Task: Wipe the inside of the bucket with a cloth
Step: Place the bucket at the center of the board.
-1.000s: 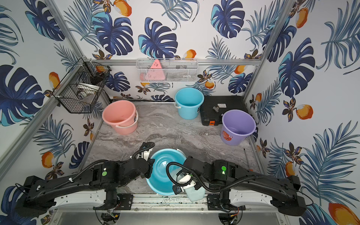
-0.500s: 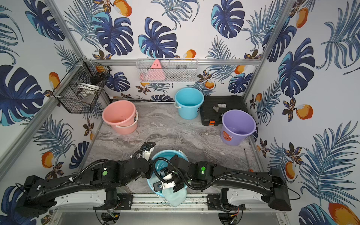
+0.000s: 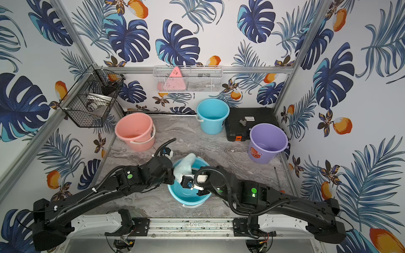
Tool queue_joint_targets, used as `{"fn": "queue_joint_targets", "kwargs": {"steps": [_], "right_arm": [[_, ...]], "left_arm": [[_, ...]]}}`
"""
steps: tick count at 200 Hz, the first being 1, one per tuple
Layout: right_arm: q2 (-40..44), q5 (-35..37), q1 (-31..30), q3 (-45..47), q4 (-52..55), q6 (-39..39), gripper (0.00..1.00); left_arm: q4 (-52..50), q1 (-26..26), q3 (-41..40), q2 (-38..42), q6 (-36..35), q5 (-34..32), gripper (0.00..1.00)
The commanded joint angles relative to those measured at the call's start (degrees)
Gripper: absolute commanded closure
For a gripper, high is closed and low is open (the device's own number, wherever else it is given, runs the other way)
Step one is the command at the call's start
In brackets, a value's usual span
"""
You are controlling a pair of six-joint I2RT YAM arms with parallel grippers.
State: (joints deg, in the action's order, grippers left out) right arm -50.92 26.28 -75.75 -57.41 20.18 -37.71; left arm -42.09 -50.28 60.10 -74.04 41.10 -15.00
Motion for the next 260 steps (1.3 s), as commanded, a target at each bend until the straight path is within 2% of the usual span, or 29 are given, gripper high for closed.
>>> {"fn": "queue_joint_targets", "kwargs": {"steps": [1, 43, 121, 160, 207, 260], "right_arm": [[3.7, 8.8, -0.2, -1.2, 5.0, 2.6, 1.00], [9.0, 11.0, -0.1, -2.0, 7.7, 2.6, 1.00], [7.1, 8.1, -0.2, -3.6, 7.6, 2.4, 1.00], [6.5, 6.7, -0.2, -3.5, 6.9, 2.0, 1.00], [5.9, 5.9, -0.2, -4.4, 7.8, 2.3, 1.00], [5.4, 5.2, -0.2, -4.8, 8.4, 2.4, 1.00]], "left_arm": [[3.1, 4.8, 2.3, -2.3, -1.3, 5.5, 1.00], [4.7, 15.3, 9.2, -8.8, 0.5, 9.4, 1.00], [11.0, 32.1, 23.6, -26.1, 8.6, 14.7, 1.00], [10.2, 36.2, 32.0, -35.0, 9.5, 11.6, 1.00], [8.8, 38.6, 40.5, -43.6, 9.2, 8.3, 1.00], [4.9, 40.3, 47.2, -48.9, 8.0, 7.0, 1.00]]}}
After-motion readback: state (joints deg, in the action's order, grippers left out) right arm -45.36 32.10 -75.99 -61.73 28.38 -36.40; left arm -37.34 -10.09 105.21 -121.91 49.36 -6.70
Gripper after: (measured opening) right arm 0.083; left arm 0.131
